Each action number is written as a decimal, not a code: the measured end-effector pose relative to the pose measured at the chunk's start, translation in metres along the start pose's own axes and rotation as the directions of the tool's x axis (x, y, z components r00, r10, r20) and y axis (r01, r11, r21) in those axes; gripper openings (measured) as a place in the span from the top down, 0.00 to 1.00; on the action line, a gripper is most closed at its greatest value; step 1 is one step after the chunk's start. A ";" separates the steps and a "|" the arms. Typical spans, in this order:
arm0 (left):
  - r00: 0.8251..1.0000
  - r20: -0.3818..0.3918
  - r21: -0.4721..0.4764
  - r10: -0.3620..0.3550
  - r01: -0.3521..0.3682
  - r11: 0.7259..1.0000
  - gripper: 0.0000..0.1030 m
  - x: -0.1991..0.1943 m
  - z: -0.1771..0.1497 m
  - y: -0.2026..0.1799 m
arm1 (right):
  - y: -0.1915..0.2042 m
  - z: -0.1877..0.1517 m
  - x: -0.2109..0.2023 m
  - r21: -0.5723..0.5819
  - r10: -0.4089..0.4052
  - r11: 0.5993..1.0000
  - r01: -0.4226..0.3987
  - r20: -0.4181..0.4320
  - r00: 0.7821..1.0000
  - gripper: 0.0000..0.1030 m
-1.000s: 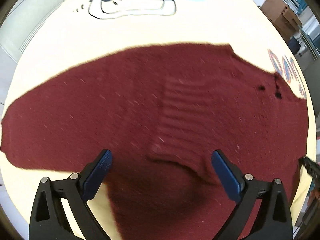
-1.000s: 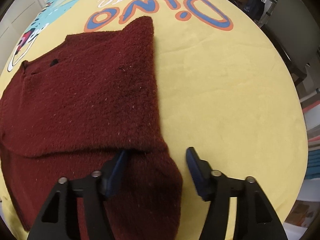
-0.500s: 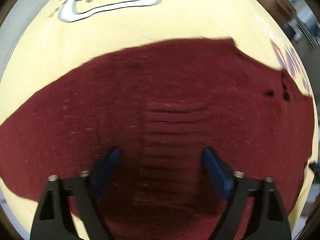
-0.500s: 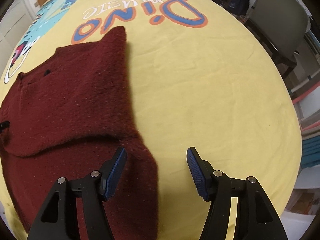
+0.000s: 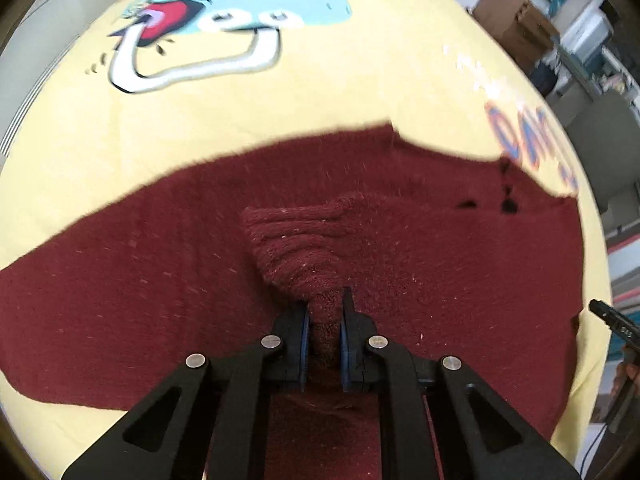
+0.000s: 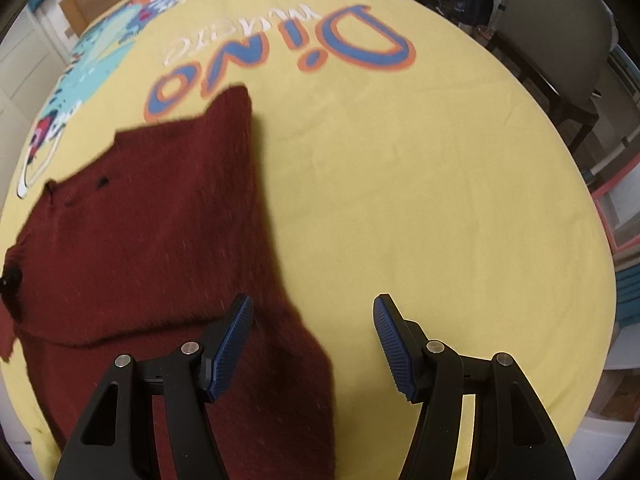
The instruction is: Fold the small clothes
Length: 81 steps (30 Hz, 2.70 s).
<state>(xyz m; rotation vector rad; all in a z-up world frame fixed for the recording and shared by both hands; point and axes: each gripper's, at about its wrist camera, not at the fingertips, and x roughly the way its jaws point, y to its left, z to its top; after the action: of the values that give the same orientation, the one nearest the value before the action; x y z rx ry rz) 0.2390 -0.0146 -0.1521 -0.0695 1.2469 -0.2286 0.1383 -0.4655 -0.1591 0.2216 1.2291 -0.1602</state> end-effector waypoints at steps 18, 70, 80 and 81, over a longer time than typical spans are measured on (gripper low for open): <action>0.997 -0.011 -0.036 0.070 -0.070 0.997 0.90 0.008 -0.023 0.054 | 0.033 0.045 0.052 0.020 0.099 0.995 -0.098 -0.041 0.994 0.90; 0.978 0.139 0.089 0.155 -0.169 0.982 0.01 0.031 -0.080 0.004 | 0.136 -0.038 0.070 -0.304 0.065 0.952 -0.014 0.159 0.985 0.01; 0.984 0.113 0.085 0.138 -0.148 0.985 0.01 0.016 -0.075 0.006 | 0.145 -0.046 0.046 -0.311 0.037 0.950 0.014 0.157 0.987 0.01; 0.985 0.115 0.071 0.125 -0.133 0.989 0.01 0.009 -0.074 0.009 | 0.144 -0.049 0.040 -0.316 0.037 0.949 0.015 0.157 0.987 0.01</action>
<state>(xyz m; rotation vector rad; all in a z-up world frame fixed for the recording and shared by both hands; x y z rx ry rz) 0.1726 -0.0023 -0.1861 0.0656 1.1262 -0.1587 0.1414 -0.3139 -0.2009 -0.0634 1.0740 0.0302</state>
